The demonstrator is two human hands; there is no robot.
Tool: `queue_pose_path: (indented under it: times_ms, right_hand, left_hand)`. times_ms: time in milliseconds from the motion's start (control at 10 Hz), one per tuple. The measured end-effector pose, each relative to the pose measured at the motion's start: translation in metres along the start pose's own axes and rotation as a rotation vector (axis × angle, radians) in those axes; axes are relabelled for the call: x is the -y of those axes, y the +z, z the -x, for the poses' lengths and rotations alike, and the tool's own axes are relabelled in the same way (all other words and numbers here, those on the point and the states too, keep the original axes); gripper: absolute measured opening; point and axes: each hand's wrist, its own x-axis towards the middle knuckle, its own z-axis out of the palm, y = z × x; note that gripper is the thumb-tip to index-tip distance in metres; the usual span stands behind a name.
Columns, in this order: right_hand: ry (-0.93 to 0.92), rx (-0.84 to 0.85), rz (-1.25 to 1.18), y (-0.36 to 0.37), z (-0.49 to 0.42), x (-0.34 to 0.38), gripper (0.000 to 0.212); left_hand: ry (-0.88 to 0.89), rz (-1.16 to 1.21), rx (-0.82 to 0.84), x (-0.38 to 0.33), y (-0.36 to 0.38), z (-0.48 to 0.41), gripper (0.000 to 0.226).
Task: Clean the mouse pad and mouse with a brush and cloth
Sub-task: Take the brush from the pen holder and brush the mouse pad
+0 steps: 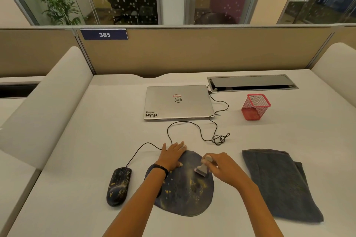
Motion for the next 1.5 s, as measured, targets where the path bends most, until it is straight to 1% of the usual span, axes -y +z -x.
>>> queue_pose_path:
  times_ms: [200,300,400,500,600,700,800,900,1000,1100,1200,1300,1400,1500]
  right_hand:
    - [-0.020,-0.067,0.021,-0.004,-0.005,0.008,0.026]
    - [-0.069,0.022,0.080,0.001,-0.006,0.012,0.026]
    - [-0.091,0.059,0.085,-0.004,-0.009,0.018,0.028]
    - [-0.081,-0.015,0.075,-0.006,-0.014,0.018,0.027]
    - [-0.041,0.038,0.065,-0.001,-0.017,0.015,0.028]
    - [-0.040,0.076,0.043,-0.004,-0.018,0.017,0.028]
    - [-0.064,-0.033,-0.001,-0.011,-0.020,0.018,0.024]
    - [-0.050,-0.015,0.012,-0.008,-0.020,0.016,0.024]
    - [-0.056,0.078,0.056,-0.007,-0.017,0.018,0.025]
    - [-0.066,0.020,0.025,-0.009,-0.018,0.020,0.024]
    - [-0.046,0.018,0.034,-0.006,-0.020,0.018,0.022]
    - [-0.042,0.120,0.049,-0.007,-0.018,0.020,0.024]
    - [-0.066,0.037,-0.003,-0.011,-0.023,0.023,0.024]
    - [-0.091,-0.026,0.015,-0.008,-0.025,0.026,0.022]
  left_hand:
    - [-0.005,0.001,-0.004,0.000,0.000,0.000,0.072]
    - [-0.002,0.002,-0.007,0.000,0.000,-0.001,0.071]
    - [0.000,0.001,-0.008,0.000,0.000,-0.001,0.071]
    - [-0.004,-0.002,-0.011,-0.001,0.000,0.000,0.072]
    - [-0.004,-0.005,-0.011,-0.001,0.000,0.000,0.072]
    - [-0.005,-0.007,-0.010,-0.001,-0.001,0.000,0.072]
    - [-0.008,0.000,-0.009,-0.001,-0.001,0.001,0.072]
    - [-0.008,-0.010,-0.012,-0.001,0.000,0.001,0.072]
    - [-0.010,-0.004,-0.010,0.000,0.000,0.001,0.072]
    - [-0.008,-0.009,-0.013,0.000,0.001,-0.001,0.072]
    - [-0.008,-0.009,-0.011,-0.001,0.000,0.000,0.072]
    - [-0.005,-0.008,-0.012,0.000,0.000,0.000,0.072]
    - [-0.008,-0.008,-0.010,0.000,0.000,0.000,0.071]
    - [-0.015,-0.005,-0.005,-0.001,0.000,0.000,0.072]
